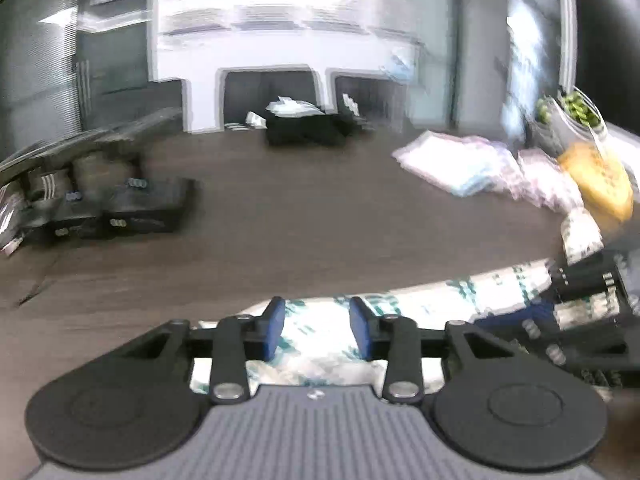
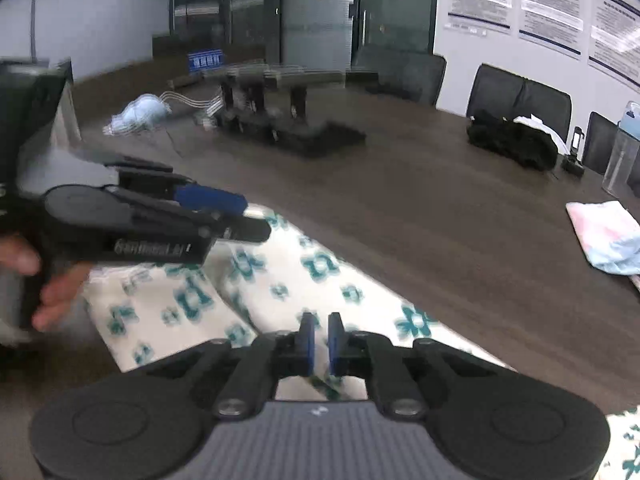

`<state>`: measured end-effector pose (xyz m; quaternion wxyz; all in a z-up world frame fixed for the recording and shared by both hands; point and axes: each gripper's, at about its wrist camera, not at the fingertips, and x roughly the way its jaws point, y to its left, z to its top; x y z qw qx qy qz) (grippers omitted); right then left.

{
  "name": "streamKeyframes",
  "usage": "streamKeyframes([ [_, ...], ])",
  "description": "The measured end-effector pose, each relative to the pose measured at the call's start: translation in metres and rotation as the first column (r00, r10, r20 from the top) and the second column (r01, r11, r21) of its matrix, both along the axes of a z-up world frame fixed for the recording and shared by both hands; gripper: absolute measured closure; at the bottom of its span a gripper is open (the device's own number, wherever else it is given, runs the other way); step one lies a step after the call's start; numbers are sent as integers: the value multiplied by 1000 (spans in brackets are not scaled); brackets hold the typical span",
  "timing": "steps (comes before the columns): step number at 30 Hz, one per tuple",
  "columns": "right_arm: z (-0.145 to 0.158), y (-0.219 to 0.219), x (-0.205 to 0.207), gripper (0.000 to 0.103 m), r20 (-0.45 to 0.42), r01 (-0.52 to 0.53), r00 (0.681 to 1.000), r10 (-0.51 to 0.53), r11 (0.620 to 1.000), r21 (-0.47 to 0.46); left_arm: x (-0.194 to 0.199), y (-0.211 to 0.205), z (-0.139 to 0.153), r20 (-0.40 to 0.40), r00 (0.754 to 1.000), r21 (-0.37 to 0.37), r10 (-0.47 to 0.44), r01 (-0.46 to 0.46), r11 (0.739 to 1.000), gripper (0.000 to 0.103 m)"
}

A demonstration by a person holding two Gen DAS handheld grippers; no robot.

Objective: Fold clothes

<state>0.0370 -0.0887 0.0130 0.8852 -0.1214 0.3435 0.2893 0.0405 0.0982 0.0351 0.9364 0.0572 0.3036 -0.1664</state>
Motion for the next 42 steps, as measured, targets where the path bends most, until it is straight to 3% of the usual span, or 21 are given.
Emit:
streamKeyframes([
  [5, -5, -29, -26, 97, 19, 2, 1000, -2, 1000, -7, -1, 21, -17, -103, 995, -140, 11, -25, 990, 87],
  [8, 2, -78, -35, 94, 39, 129, 991, -132, 989, 66, 0, 27, -18, -114, 993, -192, 24, -46, 980, 87],
  [10, -1, -113, -33, 90, 18, 264, 964, -266, 961, 76, -1, 26, -19, -103, 994, -192, 28, -48, 980, 87],
  [15, -7, -176, -60, 94, 34, 456, 888, -459, 887, 76, -8, 26, -24, -85, 995, -205, 47, -63, 977, 87],
  [18, 15, -198, -63, 68, 73, 542, 826, -559, 823, 169, -9, 26, -17, -82, 995, -195, 50, -65, 979, 86],
  [19, 22, -207, -59, 48, 68, 572, 802, -594, 795, 201, -10, 25, -10, -63, 997, -196, 55, -66, 978, 83],
  [20, 25, -221, -49, 36, 32, 607, 776, -629, 761, 229, -11, 24, -3, -40, 997, -199, 60, -67, 978, 78],
  [21, 24, -234, -36, 36, -22, 639, 754, -656, 726, 253, -11, 23, 5, -13, 997, -196, 73, -75, 978, 76],
  [24, 13, -265, -1, 50, -200, 717, 694, -691, 639, 279, 10, 20, 11, -11, 989, -159, 147, -147, 976, 74],
  [25, 8, -271, 8, 64, -251, 734, 678, -691, 619, 281, 20, 19, 6, -30, 984, -146, 177, -179, 973, 74],
  [26, 3, -272, 14, 90, -282, 736, 677, -680, 614, 285, 26, 18, 1, -50, 978, -129, 204, -209, 969, 75],
  [27, -2, -272, 18, 102, -306, 736, 677, -669, 612, 289, 32, 17, -5, -69, 971, -110, 229, -236, 965, 75],
  [30, 3, -265, -5, 103, -221, 703, 705, -674, 622, 344, 34, 16, -15, -89, 959, -91, 270, -278, 956, 76],
  [33, 14, -271, -39, 103, -161, 695, 702, -694, 618, 367, 31, 12, -16, -86, 953, -78, 292, -298, 951, 76],
  [36, 19, -261, -47, 102, -88, 682, 714, -694, 663, 310, 29, 8, -18, -65, 951, -58, 303, -306, 950, 76],
  [42, 29, -240, -63, 74, 58, 654, 738, -672, 734, 184, 24, 6, -20, -32, 956, -36, 292, -293, 955, 76],
])
